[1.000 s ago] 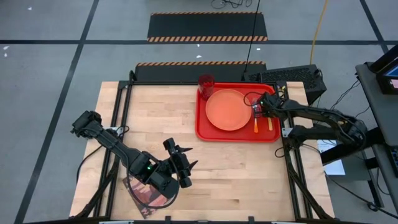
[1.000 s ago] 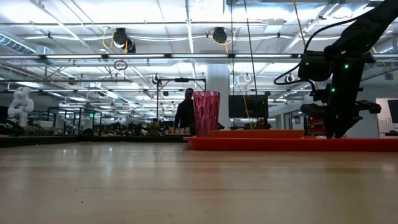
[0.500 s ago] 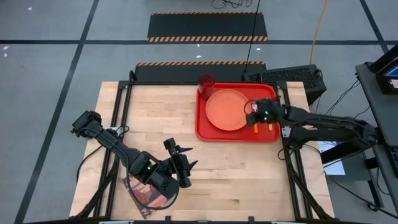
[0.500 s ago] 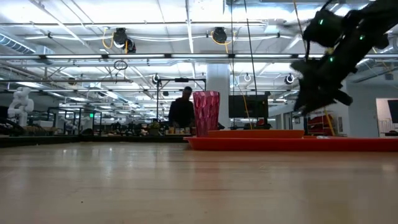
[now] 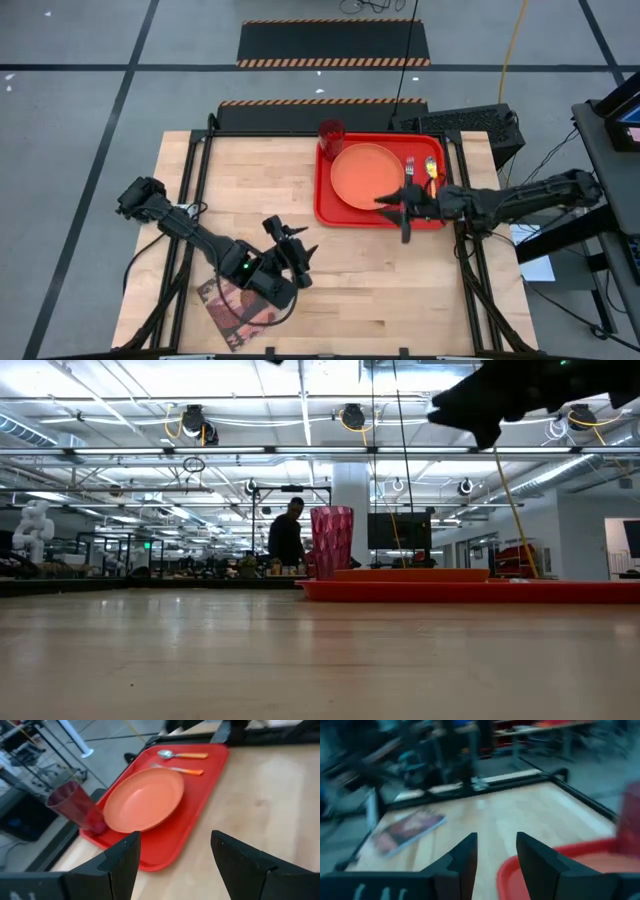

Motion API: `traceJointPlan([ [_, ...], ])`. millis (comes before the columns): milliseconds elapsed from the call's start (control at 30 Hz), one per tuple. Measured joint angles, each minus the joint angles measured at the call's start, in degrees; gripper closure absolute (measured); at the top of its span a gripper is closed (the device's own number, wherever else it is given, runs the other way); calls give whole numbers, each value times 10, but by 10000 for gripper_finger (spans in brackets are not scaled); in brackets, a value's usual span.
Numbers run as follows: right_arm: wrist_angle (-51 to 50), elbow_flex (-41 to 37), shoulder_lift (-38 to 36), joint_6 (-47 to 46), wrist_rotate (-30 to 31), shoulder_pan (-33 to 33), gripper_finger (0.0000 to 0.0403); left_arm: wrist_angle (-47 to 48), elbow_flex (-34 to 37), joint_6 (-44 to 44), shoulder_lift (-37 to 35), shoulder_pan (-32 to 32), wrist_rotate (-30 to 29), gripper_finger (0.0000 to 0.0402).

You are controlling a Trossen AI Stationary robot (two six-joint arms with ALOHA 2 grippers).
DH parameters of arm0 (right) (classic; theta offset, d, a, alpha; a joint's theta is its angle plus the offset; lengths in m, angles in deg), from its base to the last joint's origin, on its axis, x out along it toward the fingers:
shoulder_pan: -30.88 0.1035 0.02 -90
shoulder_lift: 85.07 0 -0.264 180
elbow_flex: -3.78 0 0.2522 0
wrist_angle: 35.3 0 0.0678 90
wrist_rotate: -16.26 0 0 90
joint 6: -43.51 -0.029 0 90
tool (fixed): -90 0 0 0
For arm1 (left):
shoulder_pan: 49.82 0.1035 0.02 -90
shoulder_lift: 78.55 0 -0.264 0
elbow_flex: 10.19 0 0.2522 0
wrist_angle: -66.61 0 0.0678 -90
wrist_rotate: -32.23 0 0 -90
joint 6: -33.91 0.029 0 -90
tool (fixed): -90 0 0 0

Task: Pick and place plate/cup/fork/spoon on tray
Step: Return to Home Position

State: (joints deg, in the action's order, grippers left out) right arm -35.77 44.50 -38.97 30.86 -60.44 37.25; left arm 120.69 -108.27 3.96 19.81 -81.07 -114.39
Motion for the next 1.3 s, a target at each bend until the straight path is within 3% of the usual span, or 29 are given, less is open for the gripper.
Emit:
traceJointPlan([
  [133, -7, 0, -6, 85, -27, 50, 273, 1, 5, 13, 0, 25, 11, 158],
  [400, -48, 0, -27, 114, -94, 84, 277, 1, 5, 73, 0, 61, 27, 158],
  [500, -42, -14, -35, 136, -135, 84, 298, -1, 5, 90, 0, 77, 28, 158],
  [733, 4, -78, -68, 160, -134, 76, 389, 8, 5, 115, -7, 113, 45, 158],
  [900, 31, -126, -101, 157, -134, 75, 391, 55, 7, 91, -12, 134, 54, 158],
  [1100, 77, -189, -138, 133, -135, 75, 401, 54, 71, 58, -28, 159, 66, 158],
  [1300, 131, -239, -160, 110, -136, 75, 402, -37, 172, 77, -71, 190, 109, 158],
])
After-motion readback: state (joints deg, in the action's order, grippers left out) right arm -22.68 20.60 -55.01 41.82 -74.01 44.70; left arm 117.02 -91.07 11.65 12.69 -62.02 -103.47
